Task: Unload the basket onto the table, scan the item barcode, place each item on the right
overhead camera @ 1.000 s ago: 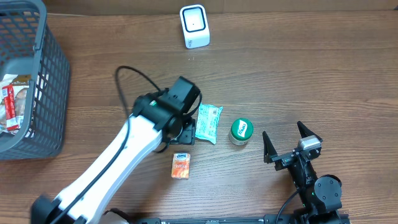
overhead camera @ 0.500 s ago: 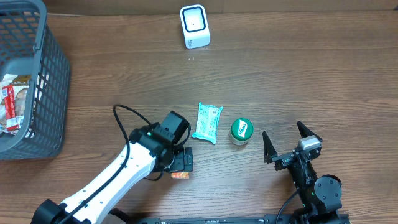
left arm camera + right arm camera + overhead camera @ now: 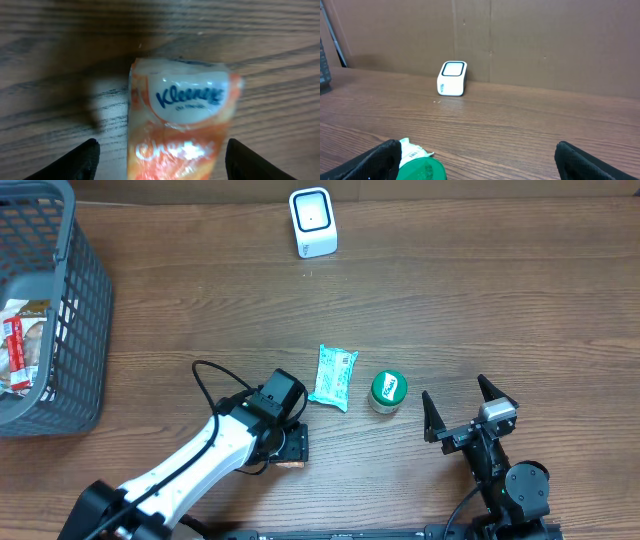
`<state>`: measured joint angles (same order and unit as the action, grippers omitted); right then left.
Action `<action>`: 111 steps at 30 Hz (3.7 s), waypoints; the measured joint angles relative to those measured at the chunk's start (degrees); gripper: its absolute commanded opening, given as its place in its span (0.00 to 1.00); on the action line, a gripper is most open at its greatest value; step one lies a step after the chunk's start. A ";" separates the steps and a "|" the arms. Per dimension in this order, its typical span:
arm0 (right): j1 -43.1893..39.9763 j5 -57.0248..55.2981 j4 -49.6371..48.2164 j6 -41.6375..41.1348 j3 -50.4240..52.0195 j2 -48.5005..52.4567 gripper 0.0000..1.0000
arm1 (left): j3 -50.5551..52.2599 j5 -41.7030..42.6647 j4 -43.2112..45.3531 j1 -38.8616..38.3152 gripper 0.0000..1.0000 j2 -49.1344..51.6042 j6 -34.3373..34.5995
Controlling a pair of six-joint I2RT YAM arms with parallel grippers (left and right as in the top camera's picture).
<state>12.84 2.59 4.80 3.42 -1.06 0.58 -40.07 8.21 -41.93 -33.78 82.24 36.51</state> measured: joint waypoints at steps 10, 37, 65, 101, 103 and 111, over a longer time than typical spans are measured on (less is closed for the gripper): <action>0.00 -0.02 -0.02 0.02 0.00 0.02 1.00 | -0.35 -0.70 2.51 0.02 0.54 3.85 0.76; 0.00 -0.02 -0.02 0.00 0.00 0.02 1.00 | -4.66 -16.65 11.82 4.24 0.40 5.31 0.11; 0.00 0.00 -0.02 0.02 0.00 0.02 1.00 | -20.11 -2.36 -6.34 21.88 0.24 8.15 -16.00; 0.00 0.00 -0.02 0.00 0.00 0.02 1.00 | -22.56 3.72 -8.68 21.94 0.29 18.95 -20.46; 0.00 0.00 -0.04 0.02 0.00 0.02 1.00 | -22.67 3.61 -9.25 21.92 0.30 17.66 -20.48; 0.00 0.00 -0.02 0.00 0.00 0.00 1.00 | -21.09 3.61 -5.05 21.92 0.30 17.14 -20.65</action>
<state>12.84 2.59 4.78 3.42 -1.06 0.58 -61.17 11.81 -46.98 -11.86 99.37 15.86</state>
